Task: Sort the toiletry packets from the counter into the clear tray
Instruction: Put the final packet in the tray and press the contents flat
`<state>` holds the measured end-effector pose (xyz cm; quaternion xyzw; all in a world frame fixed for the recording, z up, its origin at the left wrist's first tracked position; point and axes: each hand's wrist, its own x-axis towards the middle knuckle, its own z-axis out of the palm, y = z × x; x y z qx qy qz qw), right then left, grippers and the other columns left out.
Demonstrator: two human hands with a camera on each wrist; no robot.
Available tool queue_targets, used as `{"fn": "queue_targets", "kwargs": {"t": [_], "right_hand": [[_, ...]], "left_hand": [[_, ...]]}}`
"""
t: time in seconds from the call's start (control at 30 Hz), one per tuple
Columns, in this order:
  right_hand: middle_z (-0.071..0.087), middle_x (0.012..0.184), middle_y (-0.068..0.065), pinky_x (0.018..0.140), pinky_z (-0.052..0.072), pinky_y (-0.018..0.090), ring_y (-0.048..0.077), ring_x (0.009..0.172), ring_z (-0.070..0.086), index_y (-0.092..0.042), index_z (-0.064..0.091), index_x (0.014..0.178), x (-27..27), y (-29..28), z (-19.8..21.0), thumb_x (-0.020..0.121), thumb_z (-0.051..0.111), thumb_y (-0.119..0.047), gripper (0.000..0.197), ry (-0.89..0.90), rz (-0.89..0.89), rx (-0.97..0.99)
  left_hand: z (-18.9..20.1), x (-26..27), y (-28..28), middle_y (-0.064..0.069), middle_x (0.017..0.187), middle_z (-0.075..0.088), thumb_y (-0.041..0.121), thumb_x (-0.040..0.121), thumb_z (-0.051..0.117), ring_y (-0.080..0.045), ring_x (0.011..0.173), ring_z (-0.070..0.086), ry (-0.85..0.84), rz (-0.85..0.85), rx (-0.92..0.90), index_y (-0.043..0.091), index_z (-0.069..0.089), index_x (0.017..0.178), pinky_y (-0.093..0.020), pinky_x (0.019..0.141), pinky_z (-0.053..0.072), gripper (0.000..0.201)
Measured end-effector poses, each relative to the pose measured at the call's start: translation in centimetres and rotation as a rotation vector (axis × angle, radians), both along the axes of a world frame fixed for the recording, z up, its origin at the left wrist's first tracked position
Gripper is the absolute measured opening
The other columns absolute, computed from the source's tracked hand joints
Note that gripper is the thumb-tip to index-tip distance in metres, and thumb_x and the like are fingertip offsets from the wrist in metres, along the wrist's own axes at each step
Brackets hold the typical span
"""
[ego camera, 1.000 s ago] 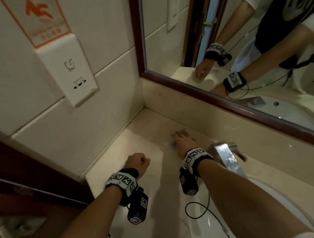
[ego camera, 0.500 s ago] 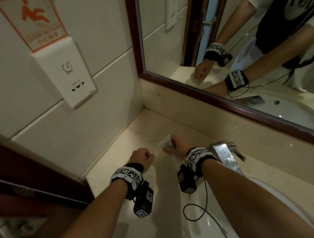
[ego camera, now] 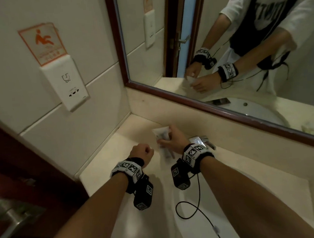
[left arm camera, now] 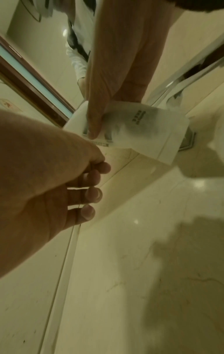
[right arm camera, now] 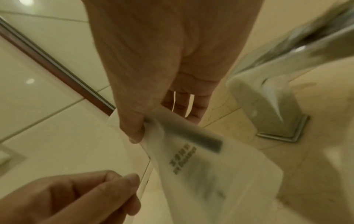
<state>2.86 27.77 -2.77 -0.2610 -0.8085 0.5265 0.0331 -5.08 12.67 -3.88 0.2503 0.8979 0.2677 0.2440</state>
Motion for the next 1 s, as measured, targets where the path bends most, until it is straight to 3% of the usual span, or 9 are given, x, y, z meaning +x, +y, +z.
{"fn": "queue_targets", "kwargs": {"t": [0.13,0.27,0.37,0.5,0.53,0.67,0.77,0.87,1.0], "right_hand": [[0.067,0.097,0.011,0.081,0.055,0.048,0.028,0.091,0.066,-0.018,0.048,0.096,4.0,0.7,2.0,0.074,0.079,-0.030,0.041,0.054,-0.123,0.017],[0.059,0.094,-0.001,0.072,0.050,0.036,0.018,0.085,0.058,-0.018,0.046,0.100,8.7,2.6,3.2,0.077,0.079,-0.021,0.040,0.118,-0.239,0.058],[0.059,0.089,-0.002,0.071,0.056,0.039,0.018,0.080,0.059,-0.017,0.046,0.101,12.6,3.8,3.7,0.077,0.077,-0.017,0.039,0.171,-0.311,0.091],[0.058,0.085,-0.003,0.052,0.045,0.012,0.008,0.069,0.055,-0.016,0.052,0.098,18.0,5.7,4.5,0.081,0.073,-0.019,0.027,0.144,-0.364,0.144],[0.058,0.084,-0.002,0.051,0.044,0.013,0.009,0.069,0.055,-0.017,0.054,0.096,19.4,6.2,4.6,0.081,0.074,-0.022,0.025,0.132,-0.378,0.162],[0.064,0.088,0.007,0.058,0.059,0.036,0.024,0.075,0.066,-0.021,0.054,0.085,25.4,8.5,5.0,0.079,0.075,-0.028,0.022,0.092,-0.490,0.170],[0.066,0.082,0.012,0.054,0.060,0.044,0.028,0.068,0.068,-0.011,0.056,0.084,30.1,9.8,5.5,0.075,0.078,-0.026,0.028,0.097,-0.631,0.176],[0.068,0.080,0.017,0.053,0.059,0.046,0.033,0.068,0.070,-0.006,0.055,0.079,34.9,10.9,5.5,0.071,0.080,-0.031,0.035,0.087,-0.756,0.171],[0.067,0.075,0.012,0.063,0.060,0.042,0.031,0.073,0.067,-0.012,0.055,0.069,40.9,11.7,5.2,0.064,0.073,-0.050,0.043,0.045,-0.903,0.226]], "left_hand": [[1.4,2.9,1.3,-0.009,0.072,0.054,0.028,0.090,0.055,-0.024,0.069,0.051,0.030,-0.075,0.002,0.013,0.050,0.066,-0.029,0.064,0.038,0.029],[2.7,6.3,3.1,-0.010,0.071,0.053,0.025,0.090,0.054,-0.023,0.069,0.049,0.048,-0.130,0.028,0.010,0.051,0.068,-0.027,0.063,0.037,0.027],[3.6,9.5,4.8,-0.010,0.073,0.055,0.024,0.090,0.054,-0.024,0.071,0.051,0.063,-0.173,0.020,0.010,0.054,0.069,-0.027,0.064,0.038,0.025],[4.6,13.8,7.3,-0.010,0.067,0.051,0.022,0.090,0.052,-0.025,0.070,0.050,0.090,-0.245,-0.003,0.015,0.041,0.055,-0.035,0.066,0.045,0.037],[4.8,14.8,8.0,-0.009,0.064,0.049,0.022,0.089,0.051,-0.025,0.070,0.050,0.091,-0.265,0.000,0.016,0.038,0.054,-0.036,0.065,0.044,0.038],[5.7,19.4,10.9,0.000,0.057,0.043,0.021,0.089,0.053,-0.023,0.069,0.049,0.049,-0.355,0.051,0.019,0.037,0.054,-0.027,0.064,0.036,0.039],[6.1,23.1,13.1,-0.002,0.060,0.048,0.022,0.089,0.054,-0.024,0.068,0.049,0.054,-0.422,0.070,0.019,0.039,0.052,-0.025,0.063,0.036,0.040],[6.1,26.8,15.1,-0.006,0.070,0.055,0.025,0.088,0.056,-0.025,0.068,0.051,0.048,-0.464,0.078,0.018,0.043,0.054,-0.025,0.064,0.036,0.037],[5.9,31.3,17.3,-0.004,0.067,0.054,0.025,0.088,0.055,-0.024,0.068,0.051,0.037,-0.552,0.083,0.018,0.043,0.055,-0.025,0.064,0.037,0.035]]}}
